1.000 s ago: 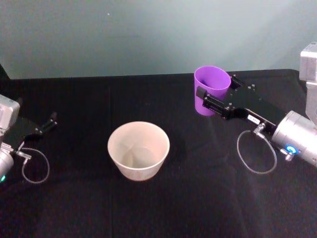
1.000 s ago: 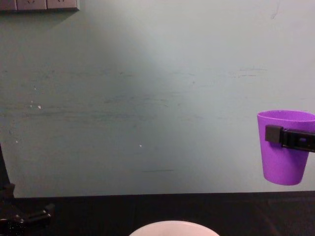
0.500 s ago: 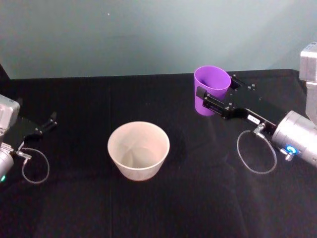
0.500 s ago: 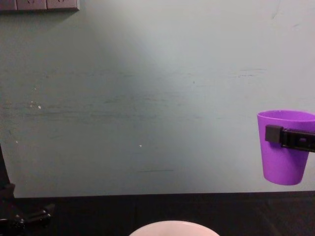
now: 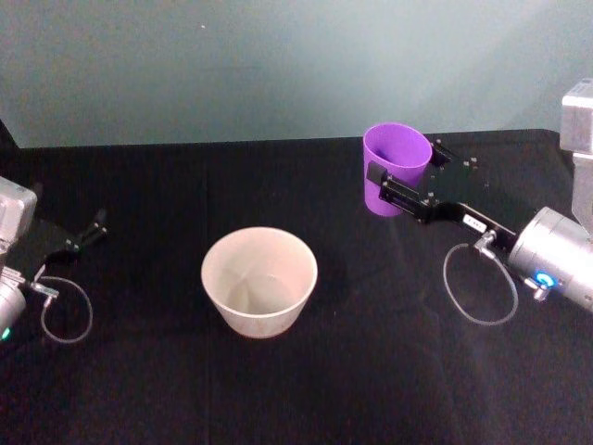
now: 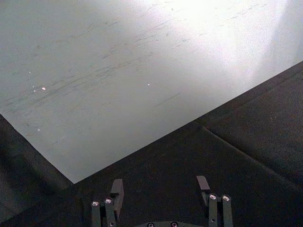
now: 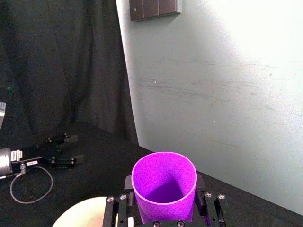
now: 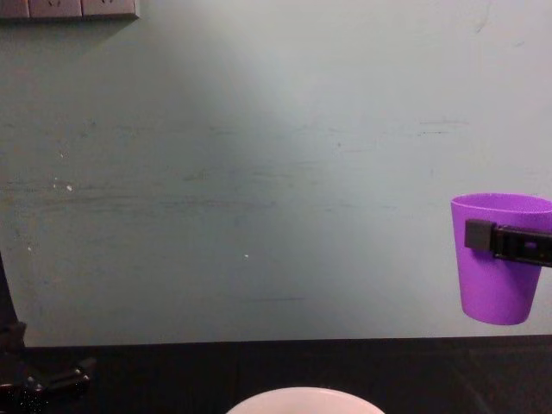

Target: Pick up the cup and pour the mung beans from the cup into the bowl.

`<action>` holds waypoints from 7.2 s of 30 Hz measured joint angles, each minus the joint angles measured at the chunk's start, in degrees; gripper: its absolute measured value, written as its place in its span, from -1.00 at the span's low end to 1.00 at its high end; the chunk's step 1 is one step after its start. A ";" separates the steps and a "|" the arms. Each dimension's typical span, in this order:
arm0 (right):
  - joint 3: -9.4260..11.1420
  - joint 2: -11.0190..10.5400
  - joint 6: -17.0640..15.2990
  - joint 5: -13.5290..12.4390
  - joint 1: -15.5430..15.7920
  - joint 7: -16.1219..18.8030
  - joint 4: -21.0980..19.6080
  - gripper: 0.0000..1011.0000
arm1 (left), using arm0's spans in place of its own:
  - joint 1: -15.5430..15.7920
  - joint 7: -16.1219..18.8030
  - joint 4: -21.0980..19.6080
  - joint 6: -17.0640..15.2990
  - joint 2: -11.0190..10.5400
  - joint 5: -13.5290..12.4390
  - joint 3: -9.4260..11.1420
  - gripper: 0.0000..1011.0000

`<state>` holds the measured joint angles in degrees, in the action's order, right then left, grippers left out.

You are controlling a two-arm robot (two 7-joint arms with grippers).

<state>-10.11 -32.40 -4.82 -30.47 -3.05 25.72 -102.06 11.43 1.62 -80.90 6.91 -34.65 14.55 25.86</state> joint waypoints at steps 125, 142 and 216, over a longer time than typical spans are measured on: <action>-25.56 -2.68 1.71 70.61 -9.94 -16.32 1.47 0.46 | 0.00 0.00 0.00 0.00 0.00 0.00 0.00 0.98; -26.36 -1.14 2.12 77.86 -9.80 -17.15 2.44 0.46 | 0.00 0.00 0.00 0.00 0.00 0.00 0.00 0.98; -30.51 0.31 3.16 94.47 -15.02 -15.74 6.11 0.46 | 0.00 0.00 0.00 0.00 0.00 0.00 0.00 0.98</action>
<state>-40.62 -32.10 -1.66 64.01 -18.07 9.98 -95.95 11.43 1.62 -80.90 6.91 -34.65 14.55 25.86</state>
